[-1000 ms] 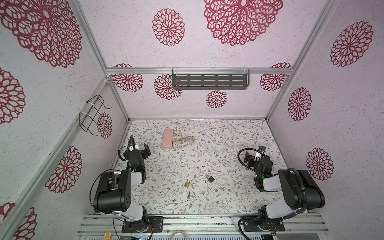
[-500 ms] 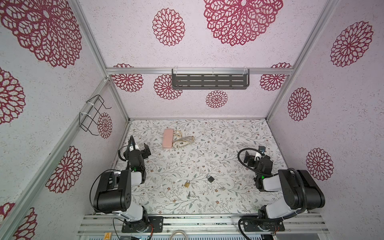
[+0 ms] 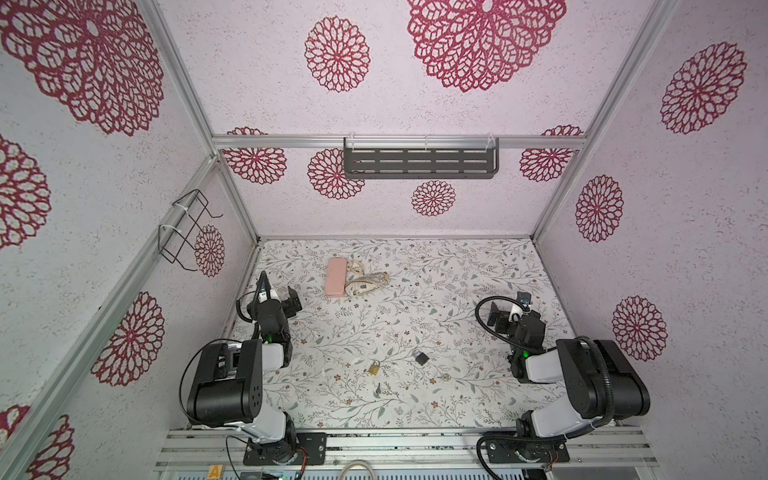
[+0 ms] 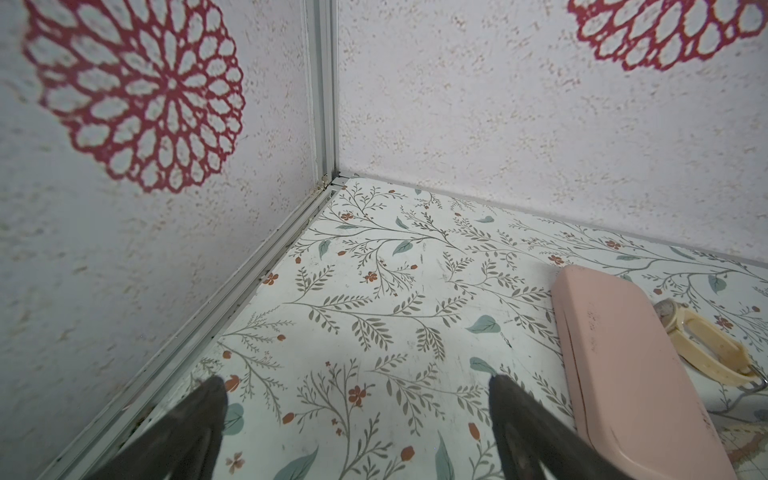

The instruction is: Unlock with the key

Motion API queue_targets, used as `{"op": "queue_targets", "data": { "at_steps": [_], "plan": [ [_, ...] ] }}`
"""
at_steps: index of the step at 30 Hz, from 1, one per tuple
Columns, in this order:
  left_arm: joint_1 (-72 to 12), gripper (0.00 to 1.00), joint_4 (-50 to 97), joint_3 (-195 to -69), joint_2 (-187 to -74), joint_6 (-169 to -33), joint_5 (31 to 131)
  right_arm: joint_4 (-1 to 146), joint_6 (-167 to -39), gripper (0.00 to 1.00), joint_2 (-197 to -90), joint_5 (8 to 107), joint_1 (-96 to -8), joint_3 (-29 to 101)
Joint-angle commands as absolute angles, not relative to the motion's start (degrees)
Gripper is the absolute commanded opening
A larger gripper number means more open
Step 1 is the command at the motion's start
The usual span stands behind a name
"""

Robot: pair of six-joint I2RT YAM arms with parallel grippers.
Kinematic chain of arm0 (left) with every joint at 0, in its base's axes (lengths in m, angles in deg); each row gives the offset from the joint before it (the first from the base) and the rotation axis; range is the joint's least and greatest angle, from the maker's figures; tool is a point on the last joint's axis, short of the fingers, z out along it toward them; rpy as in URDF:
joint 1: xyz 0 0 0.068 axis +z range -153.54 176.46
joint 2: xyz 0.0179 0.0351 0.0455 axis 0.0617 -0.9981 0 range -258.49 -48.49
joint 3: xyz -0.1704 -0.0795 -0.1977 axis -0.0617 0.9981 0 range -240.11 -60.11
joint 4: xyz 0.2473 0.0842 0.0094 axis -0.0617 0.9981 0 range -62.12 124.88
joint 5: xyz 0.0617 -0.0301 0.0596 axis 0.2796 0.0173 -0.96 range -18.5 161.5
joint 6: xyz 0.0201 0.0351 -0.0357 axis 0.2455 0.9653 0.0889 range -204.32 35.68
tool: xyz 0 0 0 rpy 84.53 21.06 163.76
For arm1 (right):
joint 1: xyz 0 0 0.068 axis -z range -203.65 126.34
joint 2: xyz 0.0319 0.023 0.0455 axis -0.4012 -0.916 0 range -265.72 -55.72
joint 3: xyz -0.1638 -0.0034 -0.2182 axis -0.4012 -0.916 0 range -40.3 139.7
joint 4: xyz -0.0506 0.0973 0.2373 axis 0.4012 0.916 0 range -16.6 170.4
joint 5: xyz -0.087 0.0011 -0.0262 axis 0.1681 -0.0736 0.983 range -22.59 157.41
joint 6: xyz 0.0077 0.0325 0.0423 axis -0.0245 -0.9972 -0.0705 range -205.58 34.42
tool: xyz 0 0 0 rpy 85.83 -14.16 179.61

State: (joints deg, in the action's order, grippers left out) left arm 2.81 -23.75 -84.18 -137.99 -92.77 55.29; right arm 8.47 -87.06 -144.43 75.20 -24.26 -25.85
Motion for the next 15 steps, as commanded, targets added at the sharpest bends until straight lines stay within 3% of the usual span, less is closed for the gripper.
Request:
{"op": "queue_targets", "data": {
  "at_steps": [1,8,15],
  "plan": [
    [2.5,1.00,-25.8,-82.8,-137.3,-92.9,53.8,5.1,-86.8,0.99,-143.4,76.9,-24.4,-25.6],
    [2.5,1.00,-26.5,-80.4,-132.7,-92.1,56.1,5.0,-87.5,0.99,-139.2,78.5,-24.4,-27.6],
    [2.5,1.00,-24.7,-77.3,-124.7,-92.6,56.7,16.0,-88.3,0.99,-130.2,79.7,-24.4,-25.7]
  ]
}}
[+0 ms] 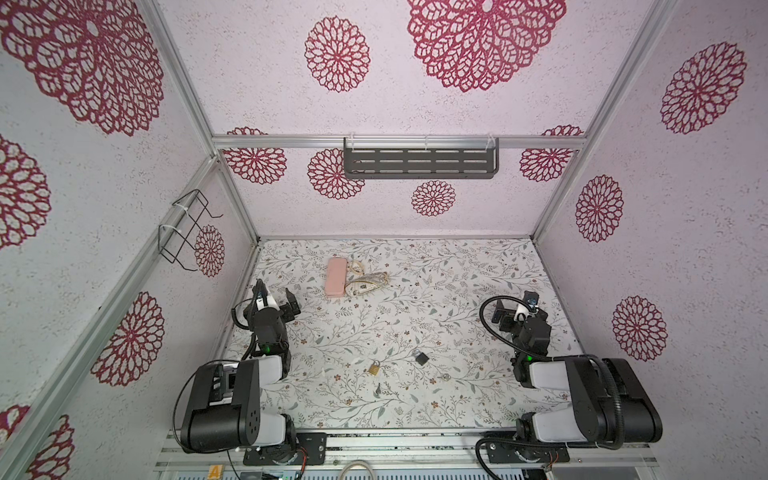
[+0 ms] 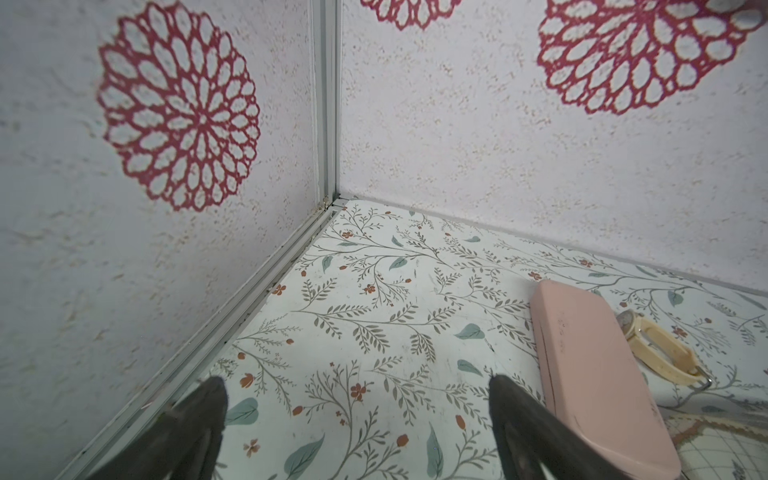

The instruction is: Unlock with the key

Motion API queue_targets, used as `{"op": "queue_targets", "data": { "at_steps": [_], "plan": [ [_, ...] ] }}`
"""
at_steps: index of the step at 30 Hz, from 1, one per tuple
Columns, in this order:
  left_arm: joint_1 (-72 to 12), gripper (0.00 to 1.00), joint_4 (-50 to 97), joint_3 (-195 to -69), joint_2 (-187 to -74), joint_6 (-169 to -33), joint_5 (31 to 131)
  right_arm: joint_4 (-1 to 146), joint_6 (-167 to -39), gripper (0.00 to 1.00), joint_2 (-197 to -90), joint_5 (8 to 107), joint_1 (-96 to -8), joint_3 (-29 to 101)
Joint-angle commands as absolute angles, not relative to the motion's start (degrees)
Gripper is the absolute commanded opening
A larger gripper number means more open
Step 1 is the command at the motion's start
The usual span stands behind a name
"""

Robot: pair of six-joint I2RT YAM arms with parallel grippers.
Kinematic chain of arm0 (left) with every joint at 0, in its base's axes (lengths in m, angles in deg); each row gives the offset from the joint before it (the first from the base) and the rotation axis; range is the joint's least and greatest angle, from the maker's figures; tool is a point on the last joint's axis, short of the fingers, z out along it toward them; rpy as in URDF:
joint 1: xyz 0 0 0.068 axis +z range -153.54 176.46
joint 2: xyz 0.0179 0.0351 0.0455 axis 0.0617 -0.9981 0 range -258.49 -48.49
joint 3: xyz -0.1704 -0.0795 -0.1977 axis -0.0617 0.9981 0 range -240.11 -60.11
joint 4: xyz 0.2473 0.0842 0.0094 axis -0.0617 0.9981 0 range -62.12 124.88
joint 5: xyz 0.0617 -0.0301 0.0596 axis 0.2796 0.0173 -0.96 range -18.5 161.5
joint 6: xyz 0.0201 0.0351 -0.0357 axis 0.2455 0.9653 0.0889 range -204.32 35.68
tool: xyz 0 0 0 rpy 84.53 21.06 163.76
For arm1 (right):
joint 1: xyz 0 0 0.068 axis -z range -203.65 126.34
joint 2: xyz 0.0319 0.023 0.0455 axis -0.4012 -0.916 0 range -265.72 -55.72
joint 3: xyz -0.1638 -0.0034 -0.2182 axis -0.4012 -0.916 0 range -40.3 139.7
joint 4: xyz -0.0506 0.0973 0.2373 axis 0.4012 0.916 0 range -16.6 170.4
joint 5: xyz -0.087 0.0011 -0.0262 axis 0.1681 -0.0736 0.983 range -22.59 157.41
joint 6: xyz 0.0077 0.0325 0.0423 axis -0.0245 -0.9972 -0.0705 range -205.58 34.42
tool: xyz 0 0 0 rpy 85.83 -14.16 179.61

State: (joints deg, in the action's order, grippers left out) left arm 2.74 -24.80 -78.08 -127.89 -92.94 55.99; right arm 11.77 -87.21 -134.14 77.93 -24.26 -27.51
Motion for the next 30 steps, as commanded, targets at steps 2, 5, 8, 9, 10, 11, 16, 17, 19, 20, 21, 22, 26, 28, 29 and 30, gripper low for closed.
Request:
{"op": "queue_targets", "data": {
  "at_steps": [2,5,8,9,10,11,16,17,19,20,21,22,26,28,29,30],
  "plan": [
    [2.6,1.00,-21.6,-77.4,-121.2,-93.3,57.1,22.4,-90.0,0.99,-127.4,80.6,-24.4,-23.7],
    [2.7,1.00,-13.9,-79.1,-116.7,-96.4,57.0,30.9,-93.1,0.99,-124.0,80.6,-24.4,-20.7],
    [2.8,1.00,-5.1,-82.2,-112.7,-102.2,56.0,40.5,-101.9,0.99,-120.8,84.2,-24.3,-17.3],
    [2.9,1.00,-2.1,-83.4,-111.6,-103.8,56.1,43.1,-104.3,0.99,-119.7,84.5,-24.3,-16.6],
    [2.9,1.00,0.2,-84.4,-110.7,-106.2,56.0,45.5,-106.7,0.99,-118.8,84.5,-24.3,-16.3],
    [3.1,1.00,2.2,-85.2,-110.0,-109.6,54.9,46.8,-108.5,0.99,-118.1,83.9,-24.3,-16.3],
    [4.4,1.00,7.7,-84.8,-105.9,-120.5,51.7,52.3,-112.9,0.99,-116.5,78.3,-23.8,-15.4],
    [5.0,1.00,7.9,-84.8,-105.5,-121.3,53.5,53.5,-113.4,0.99,-116.1,78.0,-23.8,-15.1],
    [5.3,1.00,9.2,-85.2,-105.0,-122.7,56.1,55.2,-113.5,0.99,-115.5,76.3,-23.9,-14.7],
    [5.3,1.00,10.1,-85.5,-105.0,-123.5,56.7,56.1,-113.4,0.99,-115.4,75.4,-24.0,-14.3],
    [5.3,1.00,12.1,-86.0,-104.9,-124.7,57.1,57.6,-113.2,0.99,-115.3,74.6,-24.1,-13.8],
    [5.3,1.00,13.9,-86.5,-104.5,-125.5,58.1,59.3,-113.2,0.99,-115.3,74.0,-24.2,-12.9],
    [5.2,1.00,16.2,-86.8,-103.1,-127.5,64.4,66.5,-112.3,0.99,-115.6,73.1,-26.0,-9.3],
    [5.1,1.00,17.6,-86.9,-102.1,-128.6,66.7,69.2,-111.1,0.99,-115.7,73.4,-28.1,-7.9],
    [5.1,1.00,18.3,-86.9,-101.6,-129.2,67.8,70.2,-110.5,0.99,-115.8,73.3,-29.1,-7.4],
    [4.8,1.00,18.3,-86.8,-101.1,-129.6,69.2,71.5,-110.1,0.99,-116.0,73.0,-30.2,-6.8]
  ]
}}
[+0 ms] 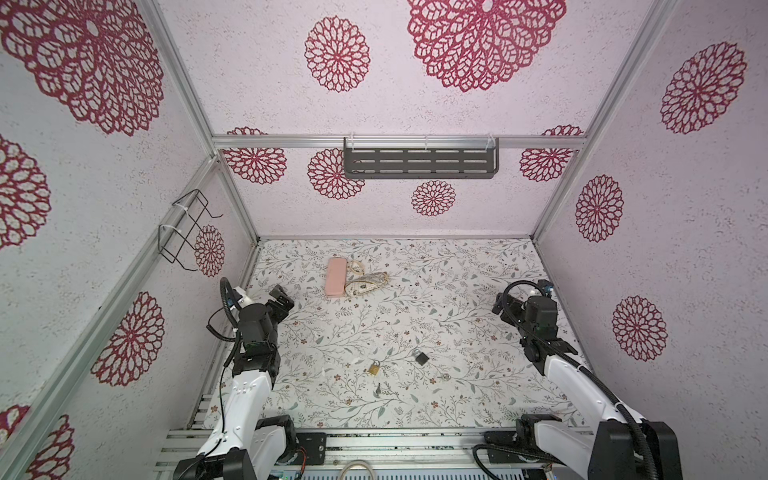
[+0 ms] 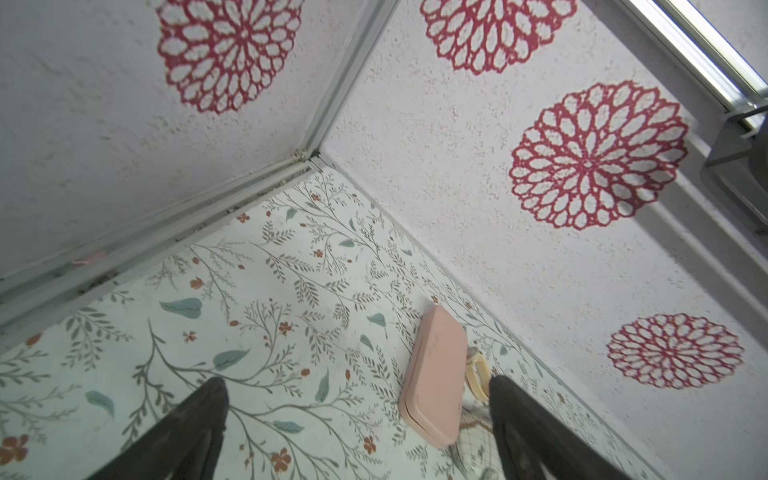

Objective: Unlock with the key
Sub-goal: 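Move the right gripper down over the silver key ring while the left arm reaches forward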

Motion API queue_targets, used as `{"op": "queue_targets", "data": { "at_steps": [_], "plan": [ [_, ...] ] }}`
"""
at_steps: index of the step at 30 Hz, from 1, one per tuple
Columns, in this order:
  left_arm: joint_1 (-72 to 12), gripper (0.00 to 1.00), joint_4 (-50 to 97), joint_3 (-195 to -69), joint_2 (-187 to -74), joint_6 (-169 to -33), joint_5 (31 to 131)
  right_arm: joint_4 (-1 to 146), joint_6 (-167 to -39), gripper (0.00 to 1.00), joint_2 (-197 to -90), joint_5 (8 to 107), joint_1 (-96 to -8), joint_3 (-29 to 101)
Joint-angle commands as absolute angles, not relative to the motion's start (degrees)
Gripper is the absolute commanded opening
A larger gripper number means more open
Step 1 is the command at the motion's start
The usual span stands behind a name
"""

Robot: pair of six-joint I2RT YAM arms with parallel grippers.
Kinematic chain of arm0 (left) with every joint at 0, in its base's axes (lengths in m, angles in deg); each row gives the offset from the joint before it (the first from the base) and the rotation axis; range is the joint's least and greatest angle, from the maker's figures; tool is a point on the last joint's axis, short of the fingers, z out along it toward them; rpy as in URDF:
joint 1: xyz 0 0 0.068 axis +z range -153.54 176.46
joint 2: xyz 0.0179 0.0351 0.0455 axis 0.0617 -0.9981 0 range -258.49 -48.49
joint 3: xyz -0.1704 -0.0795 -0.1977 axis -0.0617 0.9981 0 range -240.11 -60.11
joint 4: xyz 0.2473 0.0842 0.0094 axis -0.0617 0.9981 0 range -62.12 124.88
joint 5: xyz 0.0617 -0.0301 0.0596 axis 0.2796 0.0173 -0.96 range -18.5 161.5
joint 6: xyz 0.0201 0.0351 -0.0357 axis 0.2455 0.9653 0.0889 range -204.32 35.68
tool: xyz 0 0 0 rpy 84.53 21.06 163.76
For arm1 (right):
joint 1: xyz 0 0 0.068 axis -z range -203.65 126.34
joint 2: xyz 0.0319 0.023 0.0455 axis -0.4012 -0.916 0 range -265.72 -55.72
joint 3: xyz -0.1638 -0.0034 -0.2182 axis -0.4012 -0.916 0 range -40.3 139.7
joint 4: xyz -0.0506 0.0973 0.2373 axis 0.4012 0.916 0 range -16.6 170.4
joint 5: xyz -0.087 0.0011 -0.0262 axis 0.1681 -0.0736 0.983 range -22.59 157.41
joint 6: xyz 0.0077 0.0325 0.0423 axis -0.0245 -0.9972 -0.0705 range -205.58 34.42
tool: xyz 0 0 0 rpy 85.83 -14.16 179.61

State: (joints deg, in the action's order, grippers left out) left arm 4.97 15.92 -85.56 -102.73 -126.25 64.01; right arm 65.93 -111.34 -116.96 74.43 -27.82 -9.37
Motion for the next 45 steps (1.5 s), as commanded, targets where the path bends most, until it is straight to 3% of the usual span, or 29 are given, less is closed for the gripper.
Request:
{"op": "queue_targets", "data": {
  "at_steps": [1,12,22,34,45],
  "plan": [
    [4.6,1.00,19.0,-87.0,-100.6,-130.1,70.7,73.3,-110.0,0.99,-116.3,72.8,-31.0,-5.9],
    [-7.7,1.00,27.3,-88.4,-98.2,-131.2,71.8,93.4,-112.1,0.98,-119.3,74.0,-42.1,2.5],
    [-21.7,1.00,30.0,-89.7,-101.0,-131.8,71.6,106.6,-119.0,0.82,-122.9,76.7,-55.4,6.4],
    [-32.9,1.00,29.1,-87.5,-101.3,-136.5,68.2,110.6,-134.0,0.67,-125.6,78.4,-68.7,4.8],
    [-40.0,1.00,27.7,-88.6,-104.1,-137.3,65.1,109.6,-142.9,0.61,-131.5,80.6,-77.7,4.4]
  ]
}}
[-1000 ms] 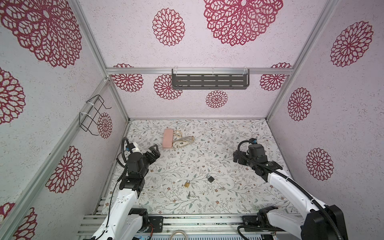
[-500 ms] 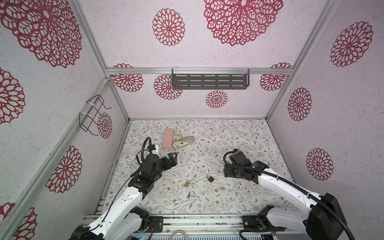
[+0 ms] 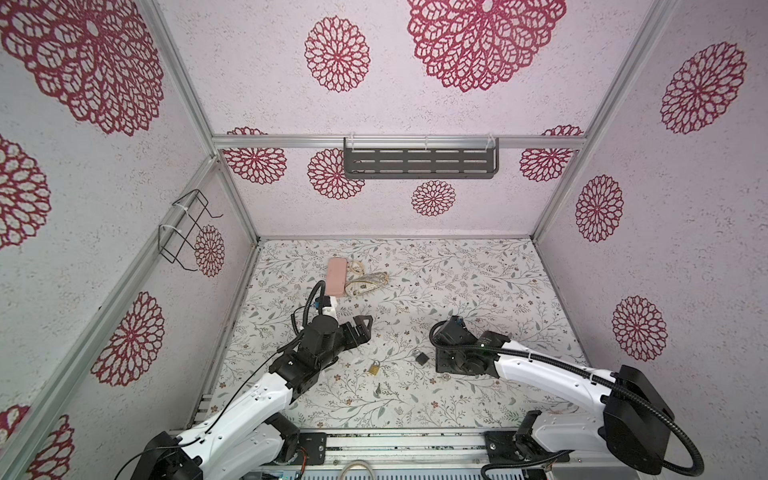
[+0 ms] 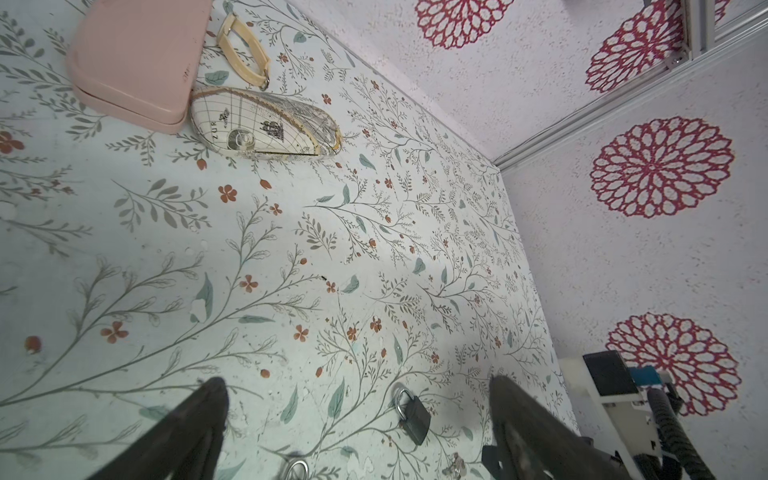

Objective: Unlock with the key
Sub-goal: 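Move the right gripper down over the silver key ring while the left arm reaches forward, then close the right gripper on the silver key ring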

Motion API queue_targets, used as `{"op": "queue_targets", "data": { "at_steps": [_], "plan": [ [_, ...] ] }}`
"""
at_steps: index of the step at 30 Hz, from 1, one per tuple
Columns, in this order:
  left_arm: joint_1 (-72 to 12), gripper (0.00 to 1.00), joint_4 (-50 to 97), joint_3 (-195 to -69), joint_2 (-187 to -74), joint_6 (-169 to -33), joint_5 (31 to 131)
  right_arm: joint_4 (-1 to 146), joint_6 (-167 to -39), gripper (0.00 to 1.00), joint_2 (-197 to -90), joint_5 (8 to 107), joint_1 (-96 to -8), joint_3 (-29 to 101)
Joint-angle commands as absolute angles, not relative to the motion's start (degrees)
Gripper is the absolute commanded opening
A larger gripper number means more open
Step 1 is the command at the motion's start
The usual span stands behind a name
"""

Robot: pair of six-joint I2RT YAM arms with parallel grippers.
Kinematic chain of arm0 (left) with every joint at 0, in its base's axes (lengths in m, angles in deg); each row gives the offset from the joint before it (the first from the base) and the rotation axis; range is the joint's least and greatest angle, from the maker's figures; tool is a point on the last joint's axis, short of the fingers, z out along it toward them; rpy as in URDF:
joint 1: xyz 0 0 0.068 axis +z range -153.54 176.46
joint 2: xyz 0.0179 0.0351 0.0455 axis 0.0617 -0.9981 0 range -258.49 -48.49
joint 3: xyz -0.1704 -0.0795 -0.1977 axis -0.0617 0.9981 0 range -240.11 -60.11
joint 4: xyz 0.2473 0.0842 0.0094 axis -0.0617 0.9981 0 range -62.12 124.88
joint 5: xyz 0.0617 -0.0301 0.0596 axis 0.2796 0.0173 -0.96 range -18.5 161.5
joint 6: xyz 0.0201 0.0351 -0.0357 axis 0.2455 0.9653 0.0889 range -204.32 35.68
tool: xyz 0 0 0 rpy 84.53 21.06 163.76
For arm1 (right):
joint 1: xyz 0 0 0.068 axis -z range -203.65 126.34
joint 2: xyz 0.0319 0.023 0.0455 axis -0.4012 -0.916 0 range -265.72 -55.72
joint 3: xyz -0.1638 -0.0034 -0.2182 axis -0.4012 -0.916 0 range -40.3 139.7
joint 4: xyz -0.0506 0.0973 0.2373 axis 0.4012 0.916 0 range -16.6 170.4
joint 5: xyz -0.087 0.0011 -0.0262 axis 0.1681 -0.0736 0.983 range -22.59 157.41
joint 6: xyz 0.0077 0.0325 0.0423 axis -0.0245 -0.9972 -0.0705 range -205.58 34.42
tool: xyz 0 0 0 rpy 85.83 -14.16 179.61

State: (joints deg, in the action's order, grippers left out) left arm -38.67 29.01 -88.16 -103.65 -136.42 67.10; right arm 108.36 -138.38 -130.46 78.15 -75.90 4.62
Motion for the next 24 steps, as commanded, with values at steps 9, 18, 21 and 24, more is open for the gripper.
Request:
{"op": "queue_targets", "data": {
  "at_steps": [9,18,21,24],
  "plan": [
    [-41.7,1.00,27.3,-88.8,-105.3,-137.8,64.1,108.1,-146.4,0.55,-134.8,81.8,-80.4,2.5],
    [-41.8,1.00,27.4,-89.1,-105.7,-137.5,63.7,107.9,-145.2,0.50,-137.2,83.6,-80.3,3.2],
    [-41.8,1.00,27.2,-89.3,-106.1,-137.3,63.5,107.4,-144.8,0.48,-137.8,83.5,-80.4,3.2],
    [-41.8,1.00,27.1,-89.6,-106.7,-137.2,63.8,106.9,-144.7,0.47,-138.3,83.3,-80.3,3.1]
  ]
}}
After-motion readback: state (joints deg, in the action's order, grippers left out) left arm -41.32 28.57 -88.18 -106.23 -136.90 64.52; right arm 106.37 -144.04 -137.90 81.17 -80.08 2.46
